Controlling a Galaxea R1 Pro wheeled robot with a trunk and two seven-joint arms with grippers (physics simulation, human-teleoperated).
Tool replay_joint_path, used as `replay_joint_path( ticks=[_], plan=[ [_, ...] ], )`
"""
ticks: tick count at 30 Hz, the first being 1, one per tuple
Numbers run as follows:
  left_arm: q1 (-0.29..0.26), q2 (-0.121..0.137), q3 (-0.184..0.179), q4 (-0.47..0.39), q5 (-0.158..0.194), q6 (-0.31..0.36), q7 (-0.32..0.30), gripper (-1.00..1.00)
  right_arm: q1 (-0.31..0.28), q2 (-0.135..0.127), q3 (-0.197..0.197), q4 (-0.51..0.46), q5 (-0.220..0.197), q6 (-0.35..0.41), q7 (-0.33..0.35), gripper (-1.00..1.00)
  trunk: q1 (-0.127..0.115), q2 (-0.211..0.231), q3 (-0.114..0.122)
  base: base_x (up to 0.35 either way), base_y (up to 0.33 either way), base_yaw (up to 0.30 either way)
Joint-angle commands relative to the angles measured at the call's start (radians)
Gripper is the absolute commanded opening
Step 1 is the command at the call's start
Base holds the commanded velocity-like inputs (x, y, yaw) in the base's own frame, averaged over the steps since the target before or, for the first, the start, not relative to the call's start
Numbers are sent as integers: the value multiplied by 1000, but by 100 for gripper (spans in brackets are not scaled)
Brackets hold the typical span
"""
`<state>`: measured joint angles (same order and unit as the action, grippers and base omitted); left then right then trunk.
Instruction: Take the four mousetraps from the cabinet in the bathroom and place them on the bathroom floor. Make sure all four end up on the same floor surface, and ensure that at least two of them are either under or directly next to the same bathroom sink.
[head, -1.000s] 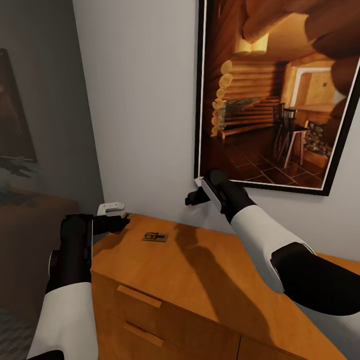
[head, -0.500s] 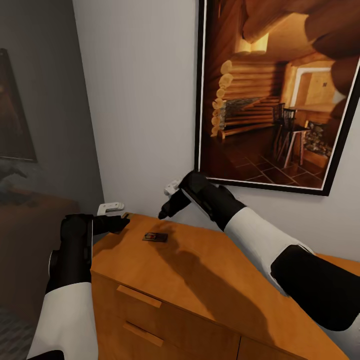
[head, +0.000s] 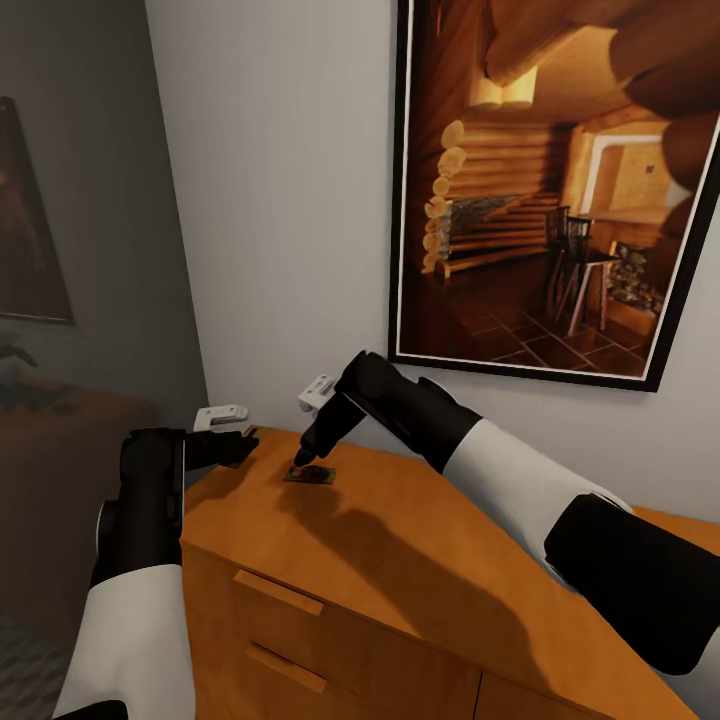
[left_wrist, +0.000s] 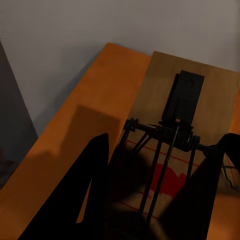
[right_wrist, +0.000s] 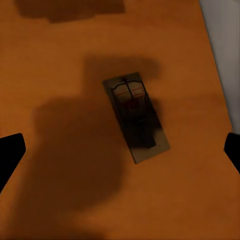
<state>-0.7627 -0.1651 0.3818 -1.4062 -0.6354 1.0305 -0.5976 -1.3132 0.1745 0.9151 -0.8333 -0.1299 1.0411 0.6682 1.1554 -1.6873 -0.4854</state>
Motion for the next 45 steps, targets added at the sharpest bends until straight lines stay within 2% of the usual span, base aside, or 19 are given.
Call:
replay_joint_path(
  ticks=[1, 9, 21, 45],
  plan=[
    [-1, -1, 2, -1, -10, 2, -10, -100, -1, 0, 2, -1, -9, 6, -4, 100, 0, -1, -1, 0, 0, 0],
    [-1, -1, 2, -2, -10, 2, -11, -100, -1, 0, 0, 8, -8, 6, 1, 100, 0, -1, -1, 0, 0, 0],
    [-1, -1, 2, -2, -13, 2, -6, -100, -1, 0, -37, 12, -8, 6, 2, 100, 0, -1, -1, 73, 0, 0],
    [-1, -1, 1, -2, -18, 2, -5, -100, -1, 0, -44, 16, -3, 6, -1, 100, 0, -1, -1, 31, 0, 0]
  ],
)
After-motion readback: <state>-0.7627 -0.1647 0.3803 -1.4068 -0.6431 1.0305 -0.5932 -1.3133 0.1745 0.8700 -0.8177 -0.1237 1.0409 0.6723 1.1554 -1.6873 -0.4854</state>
